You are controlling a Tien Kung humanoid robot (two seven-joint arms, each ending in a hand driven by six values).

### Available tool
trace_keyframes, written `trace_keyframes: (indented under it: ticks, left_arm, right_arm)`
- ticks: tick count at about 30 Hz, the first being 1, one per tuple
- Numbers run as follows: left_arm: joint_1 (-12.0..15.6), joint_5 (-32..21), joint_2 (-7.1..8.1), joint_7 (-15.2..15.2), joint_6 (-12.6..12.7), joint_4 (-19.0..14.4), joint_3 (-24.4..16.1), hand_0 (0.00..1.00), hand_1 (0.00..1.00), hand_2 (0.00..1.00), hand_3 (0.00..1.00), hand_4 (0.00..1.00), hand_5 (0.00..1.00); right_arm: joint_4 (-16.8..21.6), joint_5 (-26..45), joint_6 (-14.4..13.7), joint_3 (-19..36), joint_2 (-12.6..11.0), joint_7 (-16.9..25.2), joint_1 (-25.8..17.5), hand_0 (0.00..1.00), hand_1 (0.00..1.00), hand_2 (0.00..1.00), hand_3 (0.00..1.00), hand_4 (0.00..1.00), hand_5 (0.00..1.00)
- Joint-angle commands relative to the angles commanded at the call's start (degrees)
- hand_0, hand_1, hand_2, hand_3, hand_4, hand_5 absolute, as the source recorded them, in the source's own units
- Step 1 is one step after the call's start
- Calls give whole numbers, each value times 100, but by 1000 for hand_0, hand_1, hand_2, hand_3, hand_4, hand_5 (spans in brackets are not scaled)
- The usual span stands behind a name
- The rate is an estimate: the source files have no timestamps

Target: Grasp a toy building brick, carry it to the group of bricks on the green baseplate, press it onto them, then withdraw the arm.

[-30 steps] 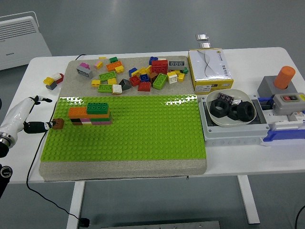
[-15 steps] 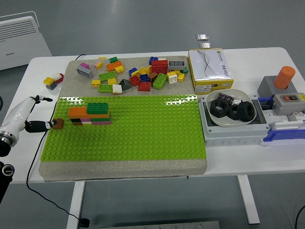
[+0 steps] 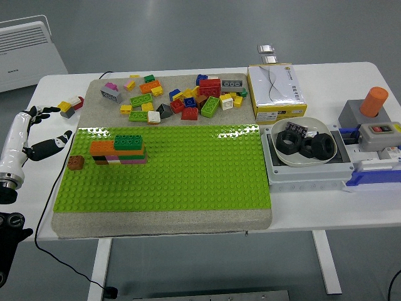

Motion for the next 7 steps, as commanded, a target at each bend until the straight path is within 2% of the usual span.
trace_keyframes:
  ticks: [3, 4, 7]
  left_arm:
    - [3, 44, -3, -11, 13, 38, 23, 789, 733, 733, 630, 762, 56]
    - [3, 92, 21, 16, -21, 54, 44, 827, 796, 786, 650, 793, 46]
    - [1, 298, 121, 195, -239, 102, 104, 827, 796, 786, 650, 793, 46]
  right_arm:
    - [0, -8, 2, 6, 4, 3, 3, 677, 655, 672, 747, 875, 998]
    - [0, -5, 2, 5, 4, 5, 4, 677, 656, 672, 747, 876, 998]
    - [0, -5, 1, 2, -3, 9, 7, 677, 656, 672, 747, 876, 998]
